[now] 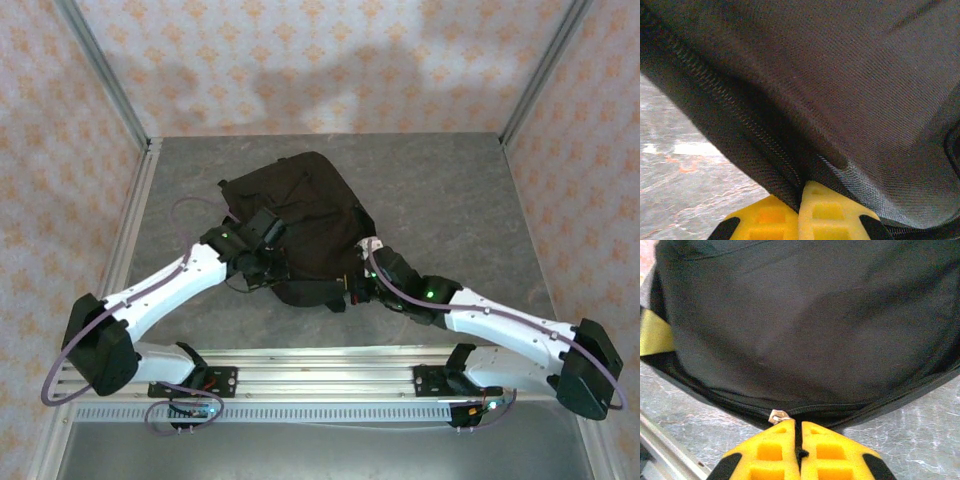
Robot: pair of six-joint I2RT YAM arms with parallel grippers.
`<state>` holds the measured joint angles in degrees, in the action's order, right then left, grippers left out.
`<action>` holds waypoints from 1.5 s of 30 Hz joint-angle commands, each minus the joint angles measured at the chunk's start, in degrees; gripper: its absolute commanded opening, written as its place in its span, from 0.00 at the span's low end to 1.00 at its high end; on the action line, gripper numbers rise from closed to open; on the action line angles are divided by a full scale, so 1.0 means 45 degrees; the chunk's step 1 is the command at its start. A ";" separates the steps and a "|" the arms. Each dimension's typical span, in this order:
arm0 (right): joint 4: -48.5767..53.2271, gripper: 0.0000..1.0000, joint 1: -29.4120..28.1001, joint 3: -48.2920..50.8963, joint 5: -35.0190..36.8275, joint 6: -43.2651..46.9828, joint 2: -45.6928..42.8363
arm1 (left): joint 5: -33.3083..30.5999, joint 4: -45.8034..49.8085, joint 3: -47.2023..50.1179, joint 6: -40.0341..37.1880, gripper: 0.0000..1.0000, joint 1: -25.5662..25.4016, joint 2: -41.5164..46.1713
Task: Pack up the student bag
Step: Zip the student bag at the center of the table.
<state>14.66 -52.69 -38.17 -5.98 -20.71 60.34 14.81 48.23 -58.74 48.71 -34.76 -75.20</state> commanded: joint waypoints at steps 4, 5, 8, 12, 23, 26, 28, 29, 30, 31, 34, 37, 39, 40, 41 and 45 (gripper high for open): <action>0.0373 0.00 0.0205 -0.0641 0.0314 0.0859 0.0454 | -0.1545 0.2887 -0.0521 -0.1960 0.00 0.0468 0.0316; 0.0225 0.00 0.0221 -0.0735 -0.0255 0.0940 0.0605 | -0.1668 0.3082 -0.0664 -0.2172 0.00 0.0524 0.0233; -0.0163 0.00 0.0162 -0.1108 -0.2083 0.1206 0.1067 | -0.1875 0.3609 -0.1238 -0.3111 0.00 0.0731 -0.0054; -0.0741 0.00 -0.0319 -0.1565 -0.2962 0.1594 0.1566 | -0.2525 0.4085 -0.1964 -0.3756 0.00 0.1629 -0.0324; -0.3013 0.00 -0.1185 -0.3551 -0.2077 -0.0172 0.5180 | -0.1085 0.3231 -0.1854 -0.2295 0.43 0.3184 0.1255; -0.3060 0.00 -0.1193 -0.4051 -0.2429 -0.0432 0.5770 | -0.0352 0.2987 -0.0652 -0.0924 0.55 0.3170 0.2617; -0.2957 0.00 -0.1220 -0.4285 -0.2500 -0.0520 0.5964 | 0.0586 0.2321 0.0322 0.0036 0.58 0.3019 0.3297; -0.2991 0.00 -0.1212 -0.4311 -0.2461 -0.0535 0.5987 | 0.0885 0.2036 0.0757 0.0508 0.59 0.2915 0.3557; -0.3034 0.00 -0.1202 -0.4310 -0.2413 -0.0597 0.5966 | 0.0941 0.1861 0.1139 0.0999 0.61 0.2813 0.3725; -0.3062 0.00 -0.1205 -0.4299 -0.2369 -0.0622 0.5929 | 0.0930 0.1716 0.1420 0.1301 0.61 0.2732 0.3823; -0.3064 0.00 -0.1211 -0.4258 -0.2334 -0.0727 0.5871 | 0.1040 0.0856 0.2237 0.2079 0.63 0.2501 0.3923; -0.2883 0.00 -0.1204 -0.4199 -0.2305 -0.0788 0.5872 | 0.1090 0.0342 0.2448 0.2340 0.63 0.2433 0.3557; -0.2884 0.00 -0.1209 -0.4002 -0.2268 -0.0837 0.5791 | 0.1017 0.0167 0.2354 0.2227 0.64 0.2398 0.3237; -0.2902 0.00 -0.1202 -0.3904 -0.2237 -0.0854 0.5691 | 0.0981 0.0104 0.2288 0.2139 0.64 0.2394 0.3127; -0.2931 0.00 -0.1213 -0.3782 -0.2198 -0.0858 0.5616 | 0.0917 0.0069 0.2229 0.2078 0.64 0.2404 0.2967; -0.2947 0.00 -0.1205 -0.3369 -0.2038 -0.0869 0.5283 | 0.0914 -0.0247 0.2135 0.1990 0.62 0.2384 0.2528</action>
<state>3.86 -57.98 -54.57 -16.93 -23.99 86.70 19.14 50.48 -47.92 57.04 -23.66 -62.92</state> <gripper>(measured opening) 0.042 0.629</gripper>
